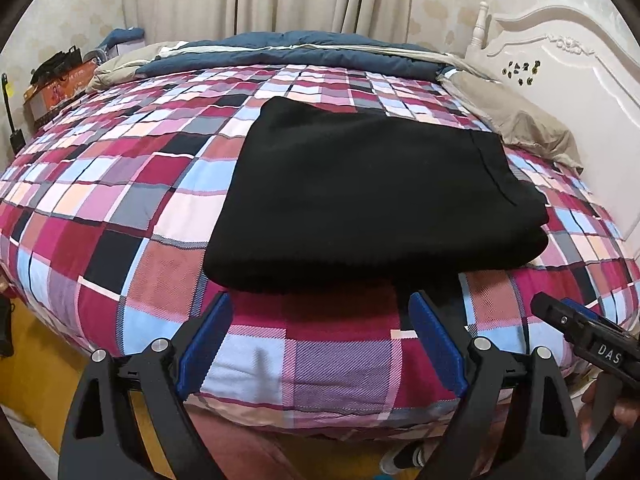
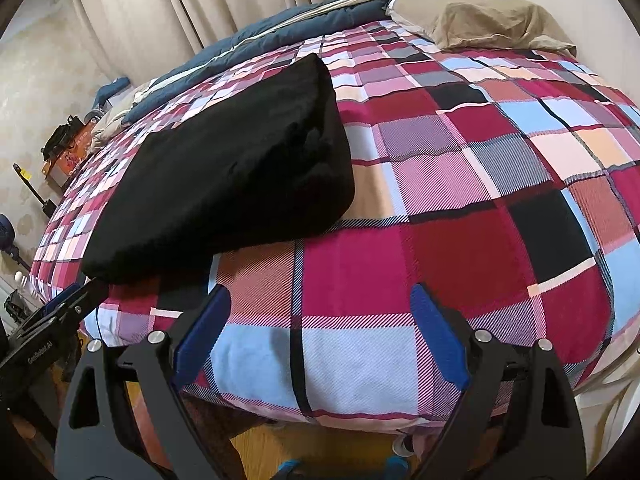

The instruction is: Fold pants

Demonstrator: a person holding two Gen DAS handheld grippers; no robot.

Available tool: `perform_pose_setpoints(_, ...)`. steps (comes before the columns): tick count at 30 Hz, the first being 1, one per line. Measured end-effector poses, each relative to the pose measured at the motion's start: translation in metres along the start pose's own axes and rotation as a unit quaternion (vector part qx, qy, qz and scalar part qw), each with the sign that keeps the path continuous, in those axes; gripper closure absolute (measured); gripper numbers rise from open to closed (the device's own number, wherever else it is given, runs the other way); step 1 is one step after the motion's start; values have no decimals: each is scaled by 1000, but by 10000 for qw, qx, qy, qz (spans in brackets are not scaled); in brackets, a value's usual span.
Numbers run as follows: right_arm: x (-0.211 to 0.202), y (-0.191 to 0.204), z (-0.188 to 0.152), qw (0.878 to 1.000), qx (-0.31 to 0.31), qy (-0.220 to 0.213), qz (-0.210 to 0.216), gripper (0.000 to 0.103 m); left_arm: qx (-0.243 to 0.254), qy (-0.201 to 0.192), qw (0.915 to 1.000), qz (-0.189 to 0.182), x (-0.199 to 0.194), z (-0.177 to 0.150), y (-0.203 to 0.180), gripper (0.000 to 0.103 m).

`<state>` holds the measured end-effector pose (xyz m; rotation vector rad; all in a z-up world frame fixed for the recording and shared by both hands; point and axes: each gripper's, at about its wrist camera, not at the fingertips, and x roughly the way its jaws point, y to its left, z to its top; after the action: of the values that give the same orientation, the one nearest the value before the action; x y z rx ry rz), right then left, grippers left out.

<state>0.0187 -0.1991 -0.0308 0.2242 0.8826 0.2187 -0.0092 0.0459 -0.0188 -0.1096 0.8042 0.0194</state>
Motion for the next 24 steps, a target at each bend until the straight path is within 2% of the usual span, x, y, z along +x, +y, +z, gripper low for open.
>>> perform_pose_setpoints(4, 0, 0, 0, 10000, -6, 8, 11, 12, 11, -80, 10000, 26, -3, 3, -1, 15)
perform_pose_setpoints(9, 0, 2, -1, 10000, 5, 32, 37, 12, -59, -190, 9995, -233, -8, 11, 1, 13)
perform_pose_setpoints(13, 0, 3, -1, 10000, -11, 50, 33, 12, -137, -151, 9998, 46, -7, 20, 3, 11)
perform_pose_setpoints(15, 1, 4, 1, 9999, -14, 93, 58, 12, -144, -216, 9996, -71, -6, 30, 6, 11)
perform_pose_setpoints(17, 1, 4, 6, 9998, 3, 150, 162, 12, -5, -406, 9991, -90, -6, 49, 12, 11)
perform_pose_setpoints(20, -4, 0, 31, 9994, 18, 62, 340, 12, 70, -792, 9962, 348, 8, 90, 41, 11)
perform_pose_setpoints(24, 2, -18, 101, 9989, 123, -331, 307, 8, 45, -668, 9944, 821, 69, 150, 102, 11)
